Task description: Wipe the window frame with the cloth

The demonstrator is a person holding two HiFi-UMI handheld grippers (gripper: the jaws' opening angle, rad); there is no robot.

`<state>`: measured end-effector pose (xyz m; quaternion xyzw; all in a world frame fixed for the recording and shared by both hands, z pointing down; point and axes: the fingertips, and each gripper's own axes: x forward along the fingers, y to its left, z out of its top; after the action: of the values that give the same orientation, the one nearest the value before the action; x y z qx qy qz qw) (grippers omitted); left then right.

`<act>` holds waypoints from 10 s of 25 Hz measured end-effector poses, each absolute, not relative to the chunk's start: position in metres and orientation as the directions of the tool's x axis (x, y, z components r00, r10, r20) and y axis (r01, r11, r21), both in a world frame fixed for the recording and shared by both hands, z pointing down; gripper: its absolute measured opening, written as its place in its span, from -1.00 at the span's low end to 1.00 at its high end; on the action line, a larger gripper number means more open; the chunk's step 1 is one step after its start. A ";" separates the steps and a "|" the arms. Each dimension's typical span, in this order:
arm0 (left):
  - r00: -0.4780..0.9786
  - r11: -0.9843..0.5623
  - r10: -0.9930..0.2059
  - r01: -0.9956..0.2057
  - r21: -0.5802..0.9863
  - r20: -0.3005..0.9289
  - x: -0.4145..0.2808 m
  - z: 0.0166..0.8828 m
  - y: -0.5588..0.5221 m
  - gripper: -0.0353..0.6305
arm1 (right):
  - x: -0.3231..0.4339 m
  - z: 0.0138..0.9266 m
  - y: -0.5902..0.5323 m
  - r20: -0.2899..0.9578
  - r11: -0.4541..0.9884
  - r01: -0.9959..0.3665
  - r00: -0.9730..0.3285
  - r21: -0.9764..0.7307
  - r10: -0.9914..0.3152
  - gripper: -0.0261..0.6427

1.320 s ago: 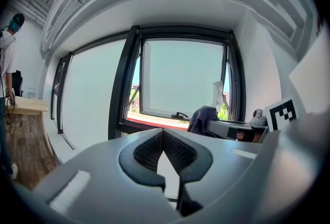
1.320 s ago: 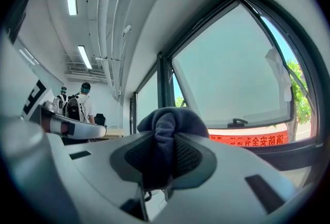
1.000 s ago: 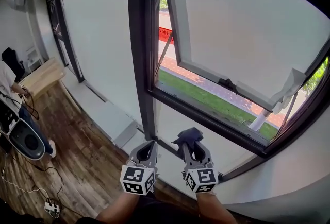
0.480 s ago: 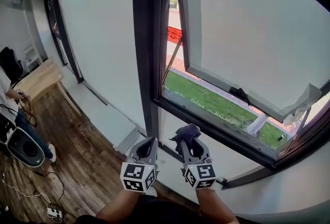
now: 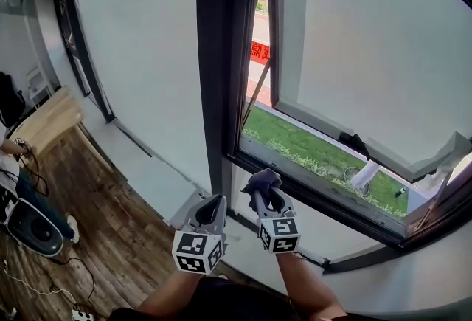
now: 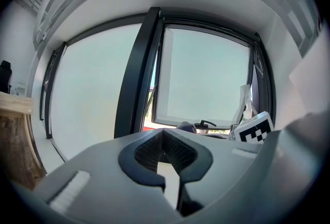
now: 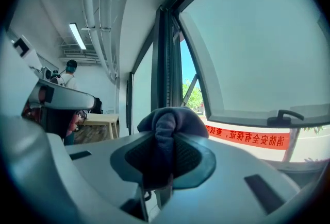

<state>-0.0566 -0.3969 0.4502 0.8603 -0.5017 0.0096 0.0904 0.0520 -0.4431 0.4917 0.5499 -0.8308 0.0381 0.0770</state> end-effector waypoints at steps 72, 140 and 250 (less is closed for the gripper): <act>0.398 -0.355 -0.904 -0.903 0.242 0.157 -0.133 0.489 -0.454 -0.87 | 0.039 0.581 -0.591 0.458 0.223 -0.971 -0.239 -0.088 -0.856 -0.72; 0.729 -0.681 -0.636 -0.684 0.262 0.253 0.036 0.523 -0.412 -0.87 | 0.242 0.582 -0.450 0.486 0.059 -0.998 -0.052 -0.001 -0.873 -0.72; 0.885 -0.883 -0.369 -0.429 0.191 0.285 0.349 0.506 -0.275 -0.87 | 0.579 0.561 -0.213 0.309 -0.426 -0.903 0.418 0.045 -0.854 -0.71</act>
<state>0.3488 -0.2751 0.5063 0.9627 -0.2073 0.1208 0.1254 0.5785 -0.2133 0.5608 0.8359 -0.5256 0.1204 0.1027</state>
